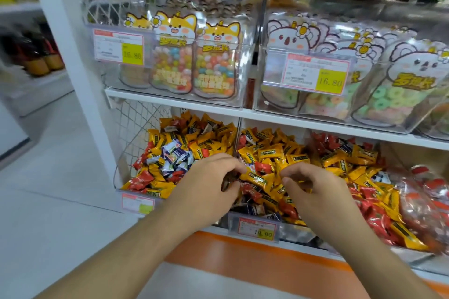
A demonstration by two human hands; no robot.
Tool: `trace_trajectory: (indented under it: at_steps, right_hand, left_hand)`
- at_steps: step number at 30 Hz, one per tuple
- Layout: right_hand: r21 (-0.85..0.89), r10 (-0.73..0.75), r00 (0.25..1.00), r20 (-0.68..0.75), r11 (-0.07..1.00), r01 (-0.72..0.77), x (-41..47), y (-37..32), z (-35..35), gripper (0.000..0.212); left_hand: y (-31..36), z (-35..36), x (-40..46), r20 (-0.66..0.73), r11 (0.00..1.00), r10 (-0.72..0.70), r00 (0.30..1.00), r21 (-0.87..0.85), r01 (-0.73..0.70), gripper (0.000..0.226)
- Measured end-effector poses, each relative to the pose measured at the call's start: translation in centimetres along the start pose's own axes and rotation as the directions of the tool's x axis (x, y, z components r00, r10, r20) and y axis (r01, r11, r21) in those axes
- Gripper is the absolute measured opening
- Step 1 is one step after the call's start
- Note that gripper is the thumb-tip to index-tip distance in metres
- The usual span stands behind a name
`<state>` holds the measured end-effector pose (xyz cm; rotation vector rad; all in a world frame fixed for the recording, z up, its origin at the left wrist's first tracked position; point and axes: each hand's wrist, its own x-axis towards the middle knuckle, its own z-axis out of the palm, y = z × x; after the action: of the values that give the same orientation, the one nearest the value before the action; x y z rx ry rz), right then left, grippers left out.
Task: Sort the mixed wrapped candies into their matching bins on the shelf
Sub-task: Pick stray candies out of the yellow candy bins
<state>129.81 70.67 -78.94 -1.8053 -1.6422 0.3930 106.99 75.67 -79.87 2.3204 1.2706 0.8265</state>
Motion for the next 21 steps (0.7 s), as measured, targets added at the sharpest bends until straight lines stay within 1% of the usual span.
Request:
trace_trajectory:
  at_steps: [2, 6, 8, 10, 13, 17, 21]
  right_hand:
    - [-0.009, -0.018, 1.0, 0.01, 1.0, 0.018, -0.1, -0.4, 0.6, 0.016]
    - [-0.032, -0.05, 0.999, 0.009, 0.998, 0.05, -0.2, -1.1, 1.6, 0.016]
    - [-0.043, -0.053, 0.998, 0.014, 0.998, 0.054, -0.2, -1.3, 2.1, 0.018]
    - [-0.034, -0.062, 0.998, 0.017, 0.998, 0.062, -0.1, -1.5, 2.7, 0.018]
    - [-0.039, -0.076, 0.997, 0.025, 0.996, 0.077, 0.2, -1.8, 3.6, 0.021]
    - [-0.036, -0.105, 0.994, 0.041, 0.994, 0.107, 0.4, -2.2, 4.7, 0.024]
    - [-0.047, -0.126, 0.991, 0.042, 0.991, 0.128, 0.4, -2.3, 5.2, 0.026]
  left_hand:
    - [-1.1, -0.8, -0.3, -0.025, 0.999, -0.048, 0.999, 0.02, 0.048, 0.024]
    - [-5.7, -2.8, -0.2, -0.101, 0.97, -0.235, 0.967, 0.046, 0.24, 0.025]
    - [-8.1, -3.7, -0.3, -0.086, 0.944, -0.313, 0.946, 0.084, 0.32, 0.027]
    - [-9.7, -4.2, -0.6, -0.027, 0.919, -0.381, 0.924, 0.104, 0.381, 0.026]
    - [-11.1, -4.0, -0.6, 0.038, 0.904, -0.409, 0.912, 0.152, 0.399, 0.027]
    - [-11.4, -3.8, -0.6, 0.015, 0.884, -0.412, 0.911, 0.252, 0.395, 0.03]
    - [-11.8, -3.6, -0.2, 0.016, 0.892, -0.41, 0.912, 0.217, 0.398, 0.024]
